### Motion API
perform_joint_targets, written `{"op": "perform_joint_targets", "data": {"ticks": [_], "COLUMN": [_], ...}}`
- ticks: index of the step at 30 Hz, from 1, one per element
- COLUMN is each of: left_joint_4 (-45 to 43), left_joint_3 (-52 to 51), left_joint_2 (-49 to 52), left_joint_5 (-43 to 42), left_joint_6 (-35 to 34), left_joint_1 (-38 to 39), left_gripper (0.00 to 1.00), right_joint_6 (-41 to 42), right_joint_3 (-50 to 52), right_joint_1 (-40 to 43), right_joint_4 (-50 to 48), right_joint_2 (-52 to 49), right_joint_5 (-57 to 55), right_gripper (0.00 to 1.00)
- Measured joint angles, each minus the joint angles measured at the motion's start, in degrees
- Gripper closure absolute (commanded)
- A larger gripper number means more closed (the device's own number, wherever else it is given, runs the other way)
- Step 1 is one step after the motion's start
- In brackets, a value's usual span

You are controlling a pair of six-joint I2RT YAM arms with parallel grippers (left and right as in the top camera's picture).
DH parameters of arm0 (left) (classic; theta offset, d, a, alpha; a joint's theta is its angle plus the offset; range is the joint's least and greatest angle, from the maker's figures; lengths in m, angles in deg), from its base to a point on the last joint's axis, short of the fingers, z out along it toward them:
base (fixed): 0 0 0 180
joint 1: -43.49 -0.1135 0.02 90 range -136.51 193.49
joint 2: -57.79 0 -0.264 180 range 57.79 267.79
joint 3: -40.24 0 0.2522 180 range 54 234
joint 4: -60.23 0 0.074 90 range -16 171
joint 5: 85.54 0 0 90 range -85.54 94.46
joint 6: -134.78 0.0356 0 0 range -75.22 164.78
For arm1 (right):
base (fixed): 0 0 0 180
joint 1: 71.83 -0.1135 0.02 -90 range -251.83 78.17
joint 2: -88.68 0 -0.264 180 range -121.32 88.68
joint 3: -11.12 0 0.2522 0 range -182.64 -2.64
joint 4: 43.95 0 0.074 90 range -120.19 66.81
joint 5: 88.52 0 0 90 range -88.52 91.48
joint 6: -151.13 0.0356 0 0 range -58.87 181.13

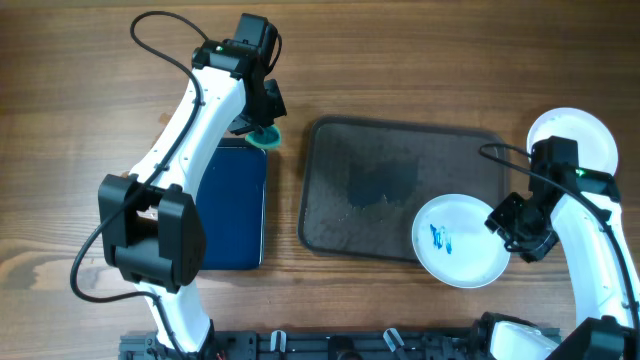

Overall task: Clean dirty plates on tray and stack at the side
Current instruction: 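Grip the lower plate's rim with the right gripper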

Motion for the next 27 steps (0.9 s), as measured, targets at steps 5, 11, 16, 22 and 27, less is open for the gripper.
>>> {"op": "perform_joint_targets", "data": {"ticks": [5,11,16,22,27], "left_joint_4": [0.2,0.17,0.2,0.17,-0.15], "left_joint_3": [0.0,0.0,0.0,0.0,0.0], "left_joint_2": [0.0,0.0,0.0,0.0,0.0], "left_joint_5": [0.0,0.0,0.0,0.0,0.02], "left_joint_6": [0.0,0.0,0.0,0.0,0.02], "left_joint_1": [0.0,0.0,0.0,0.0,0.0], "left_gripper": [0.96,0.96,0.96,0.96,0.96], "right_joint_6": [9.27,-0.5,-7.28,-17.18,-38.49], "right_joint_3": [0.66,1.05,1.09,1.25,0.63], "right_joint_1": [0.0,0.0,0.0,0.0,-0.04], "right_joint_4": [0.68,-14.08,-19.58,-29.57,-22.45], "right_joint_2": [0.2,0.31,0.37,0.52,0.59], "right_joint_5": [-1.4,-4.17,-7.21,-7.87,3.48], "right_gripper": [0.55,0.49,0.53,0.52,0.53]}}
